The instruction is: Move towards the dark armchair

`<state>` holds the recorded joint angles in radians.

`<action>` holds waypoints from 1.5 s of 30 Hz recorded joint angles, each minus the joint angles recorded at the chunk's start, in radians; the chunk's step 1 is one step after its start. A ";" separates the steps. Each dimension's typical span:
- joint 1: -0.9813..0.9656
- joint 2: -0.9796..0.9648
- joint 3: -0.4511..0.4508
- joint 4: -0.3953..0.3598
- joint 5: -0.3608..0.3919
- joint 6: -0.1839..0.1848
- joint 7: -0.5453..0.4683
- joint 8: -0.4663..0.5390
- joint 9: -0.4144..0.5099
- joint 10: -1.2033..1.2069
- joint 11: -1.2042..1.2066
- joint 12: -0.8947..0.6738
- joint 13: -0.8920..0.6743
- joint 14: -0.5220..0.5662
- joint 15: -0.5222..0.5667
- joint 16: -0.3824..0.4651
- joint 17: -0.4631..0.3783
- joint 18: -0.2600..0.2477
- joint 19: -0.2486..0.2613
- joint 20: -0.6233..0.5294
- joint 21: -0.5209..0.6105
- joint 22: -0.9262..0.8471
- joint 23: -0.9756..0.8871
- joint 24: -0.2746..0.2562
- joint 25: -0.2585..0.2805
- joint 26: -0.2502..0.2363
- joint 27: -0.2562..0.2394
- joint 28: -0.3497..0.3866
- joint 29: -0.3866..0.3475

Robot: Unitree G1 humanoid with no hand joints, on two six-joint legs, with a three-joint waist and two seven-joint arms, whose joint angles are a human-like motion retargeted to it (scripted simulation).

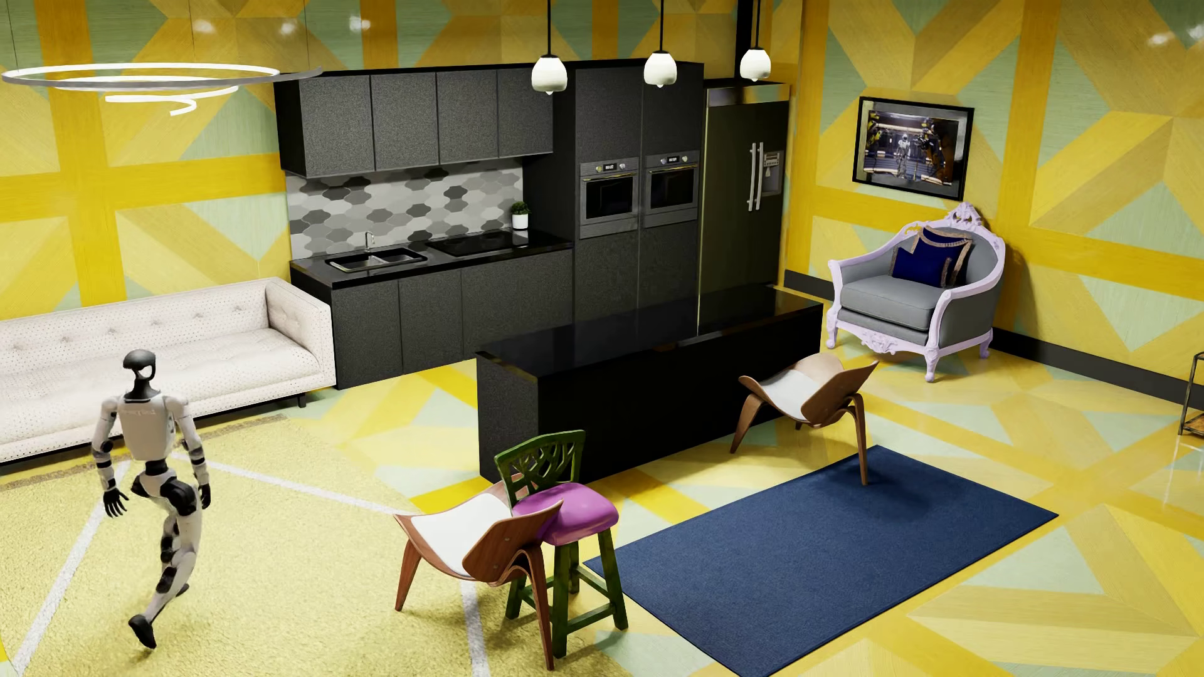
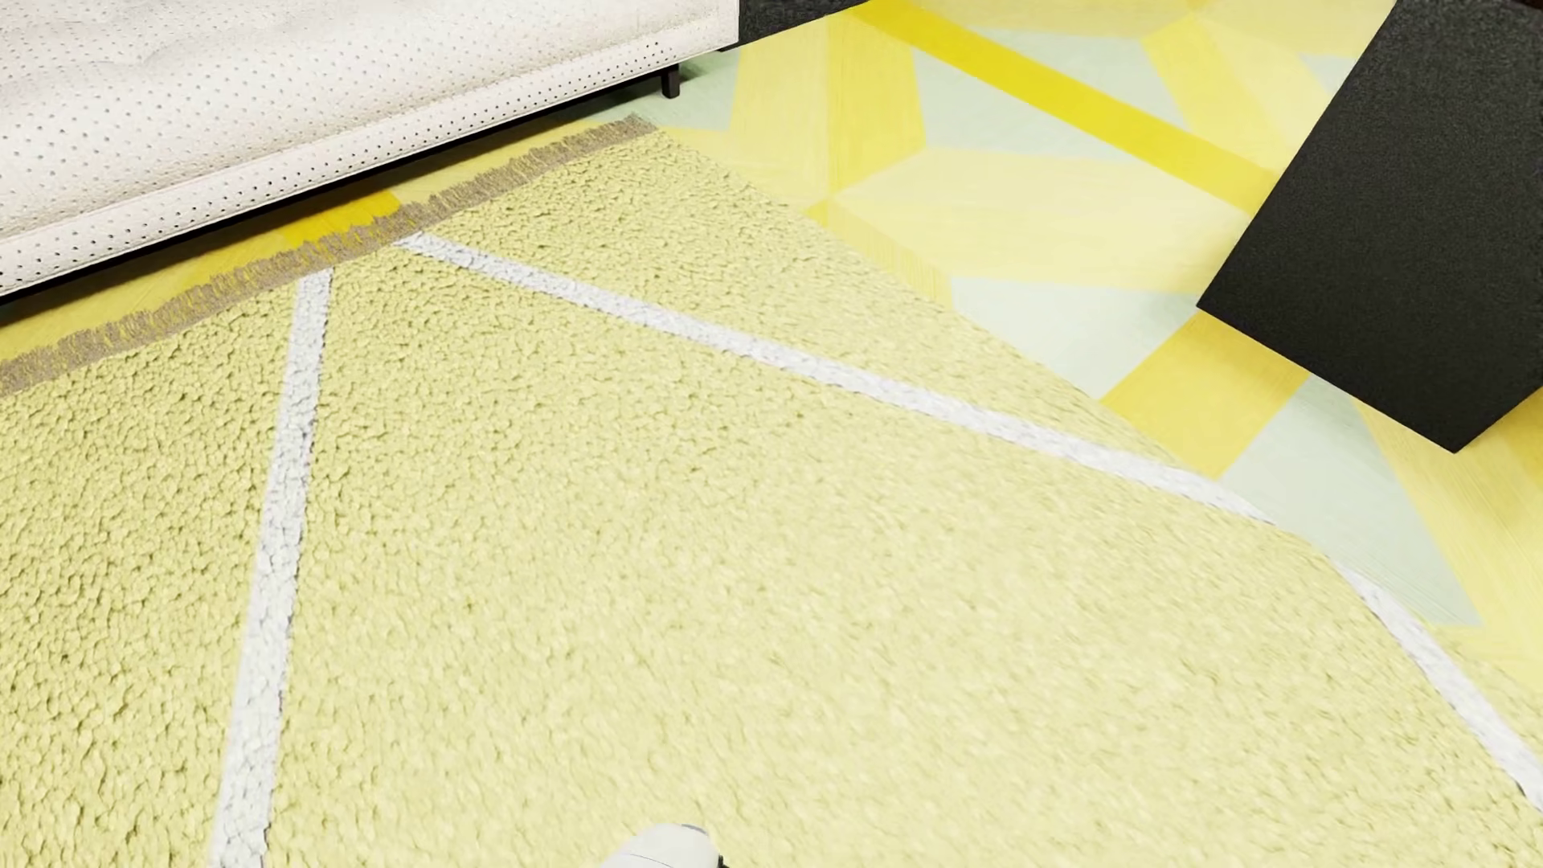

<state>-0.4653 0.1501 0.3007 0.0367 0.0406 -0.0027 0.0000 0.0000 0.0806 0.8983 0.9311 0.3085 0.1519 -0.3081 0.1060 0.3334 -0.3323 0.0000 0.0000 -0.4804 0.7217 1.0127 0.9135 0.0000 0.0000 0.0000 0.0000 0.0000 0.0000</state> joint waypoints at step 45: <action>0.437 -0.442 -0.314 0.107 0.193 0.140 0.000 0.000 -0.002 0.379 -0.294 -0.029 0.182 0.248 0.021 0.040 -0.051 0.000 0.000 0.123 -0.014 -0.167 0.021 0.000 0.000 0.000 0.000 0.000 0.000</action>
<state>-0.0281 -0.2917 -0.0137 0.1441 0.2333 0.1372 0.0000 0.0000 0.0790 1.2778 0.6372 0.2798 0.3340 -0.0605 0.1272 0.3729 -0.3833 0.0000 0.0000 -0.3573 0.7082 0.8460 0.9342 0.0000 0.0000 0.0000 0.0000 0.0000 0.0000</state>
